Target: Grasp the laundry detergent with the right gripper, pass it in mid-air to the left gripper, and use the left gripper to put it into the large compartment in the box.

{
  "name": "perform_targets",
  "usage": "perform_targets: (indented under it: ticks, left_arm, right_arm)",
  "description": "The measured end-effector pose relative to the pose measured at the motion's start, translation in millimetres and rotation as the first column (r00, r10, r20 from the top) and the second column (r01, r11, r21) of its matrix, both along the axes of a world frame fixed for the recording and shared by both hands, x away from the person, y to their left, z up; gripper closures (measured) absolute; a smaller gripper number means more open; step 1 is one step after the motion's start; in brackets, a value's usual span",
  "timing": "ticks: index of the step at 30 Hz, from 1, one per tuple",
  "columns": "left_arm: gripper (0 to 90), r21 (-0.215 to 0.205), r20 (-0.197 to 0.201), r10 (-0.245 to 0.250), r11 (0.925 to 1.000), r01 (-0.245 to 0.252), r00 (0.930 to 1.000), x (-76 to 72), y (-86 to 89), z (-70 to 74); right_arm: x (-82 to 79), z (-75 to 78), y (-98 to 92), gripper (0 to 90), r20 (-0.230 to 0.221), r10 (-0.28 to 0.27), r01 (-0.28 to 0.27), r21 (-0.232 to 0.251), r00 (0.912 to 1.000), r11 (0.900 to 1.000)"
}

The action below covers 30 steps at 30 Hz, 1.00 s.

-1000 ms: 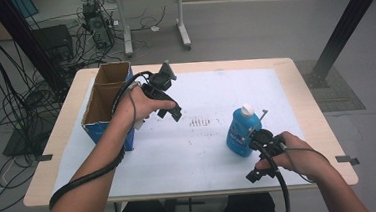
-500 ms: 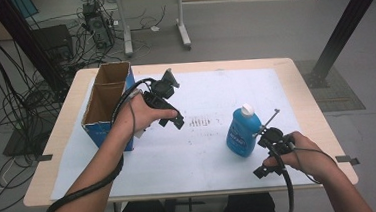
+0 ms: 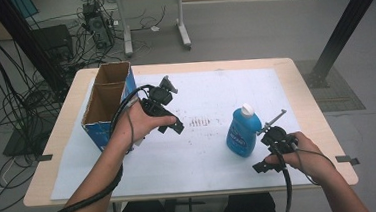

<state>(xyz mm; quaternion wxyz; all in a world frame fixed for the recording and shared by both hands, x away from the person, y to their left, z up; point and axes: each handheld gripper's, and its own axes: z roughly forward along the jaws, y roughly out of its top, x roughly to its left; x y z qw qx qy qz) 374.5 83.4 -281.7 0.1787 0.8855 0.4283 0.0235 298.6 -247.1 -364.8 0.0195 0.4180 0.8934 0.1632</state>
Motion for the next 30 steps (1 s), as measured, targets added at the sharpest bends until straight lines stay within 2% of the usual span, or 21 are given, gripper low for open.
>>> perform_targets:
  ticks: [4, 9, 11, 16, 22, 30]
  left_arm:
    - [11.6, -0.012, 0.006, 0.008, 0.9999, -0.008, 1.0000, -1.8, 2.5, -4.3]
    - [11.6, -0.031, 0.011, 0.018, 0.9994, -0.017, 0.9998, -3.9, 4.2, -8.4]
    - [11.7, -0.034, 0.013, 0.021, 0.9992, -0.021, 0.9997, -5.8, 4.1, -10.3]
    - [11.8, -0.047, 0.046, 0.034, 0.9984, -0.032, 0.9983, -10.4, 4.7, -15.1]
    - [11.7, -0.067, 0.068, 0.040, 0.9971, -0.036, 0.9969, -17.0, 4.8, -19.0]
    - [11.5, -0.078, 0.090, 0.033, 0.9966, -0.026, 0.9954, -22.4, 3.9, -24.2]
  right_arm:
    - [0.3, -5.2, -3.2, 11.1, 0.036, 0.006, -0.007, 0.027, 0.9993, 1.000]
    - [-0.7, -11.5, -5.3, 11.1, 0.055, 0.008, -0.011, 0.064, 0.9985, 0.998]
    - [-1.2, -13.4, -5.4, 11.2, 0.083, 0.020, -0.026, 0.068, 0.9964, 0.997]
    - [0.4, -17.1, -8.4, 11.1, 0.131, 0.017, -0.031, 0.105, 0.9912, 0.994]
    - [2.4, -21.9, -10.8, 11.3, 0.202, -0.001, -0.034, 0.170, 0.9793, 0.985]
    - [3.7, -32.2, -7.5, 11.3, 0.299, -0.013, -0.062, 0.242, 0.9542, 0.968]
